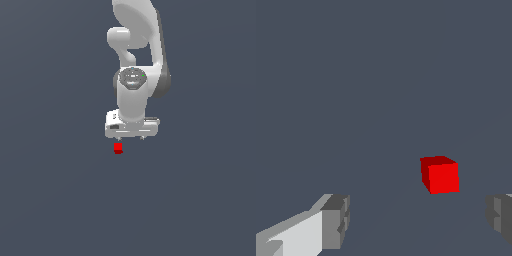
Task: Pick up the red cube and move it to a goal position.
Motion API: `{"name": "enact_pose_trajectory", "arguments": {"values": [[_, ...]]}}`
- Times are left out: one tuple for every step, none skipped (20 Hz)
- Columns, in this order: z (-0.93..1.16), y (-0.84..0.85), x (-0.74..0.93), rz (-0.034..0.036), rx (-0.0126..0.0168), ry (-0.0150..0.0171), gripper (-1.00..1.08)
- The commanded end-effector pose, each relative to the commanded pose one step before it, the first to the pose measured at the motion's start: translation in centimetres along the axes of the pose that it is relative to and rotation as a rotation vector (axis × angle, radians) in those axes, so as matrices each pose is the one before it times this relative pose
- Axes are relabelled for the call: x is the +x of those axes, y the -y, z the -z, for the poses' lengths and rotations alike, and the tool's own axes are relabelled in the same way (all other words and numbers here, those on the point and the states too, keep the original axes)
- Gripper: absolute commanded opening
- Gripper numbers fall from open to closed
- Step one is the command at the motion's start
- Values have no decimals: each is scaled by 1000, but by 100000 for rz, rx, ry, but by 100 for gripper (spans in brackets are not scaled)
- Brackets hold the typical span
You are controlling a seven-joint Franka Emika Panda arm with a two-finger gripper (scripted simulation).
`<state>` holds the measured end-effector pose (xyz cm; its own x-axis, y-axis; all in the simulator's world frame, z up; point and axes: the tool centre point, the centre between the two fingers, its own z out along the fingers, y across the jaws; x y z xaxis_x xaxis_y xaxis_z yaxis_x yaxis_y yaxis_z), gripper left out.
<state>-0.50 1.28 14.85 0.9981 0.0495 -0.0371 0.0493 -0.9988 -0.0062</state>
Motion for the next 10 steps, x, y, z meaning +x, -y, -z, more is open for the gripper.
{"name": "enact_pose_trajectory", "arguments": {"values": [[0,-1,0,0,0,0,100],[-28,-22,-6,0,0,0,100],[-69,-27,-20,64,-7,-25,100],[-119,-55,-33,91,-9,-35,100],[-167,-77,-46,128,-12,-50,100],[-214,-96,-59,170,-16,-66,100],[-266,-128,-71,192,-18,-75,100],[-315,-149,-83,231,-22,-90,100],[-364,-170,-96,272,-26,-106,100],[-417,-200,-108,301,-28,-117,100]]}}
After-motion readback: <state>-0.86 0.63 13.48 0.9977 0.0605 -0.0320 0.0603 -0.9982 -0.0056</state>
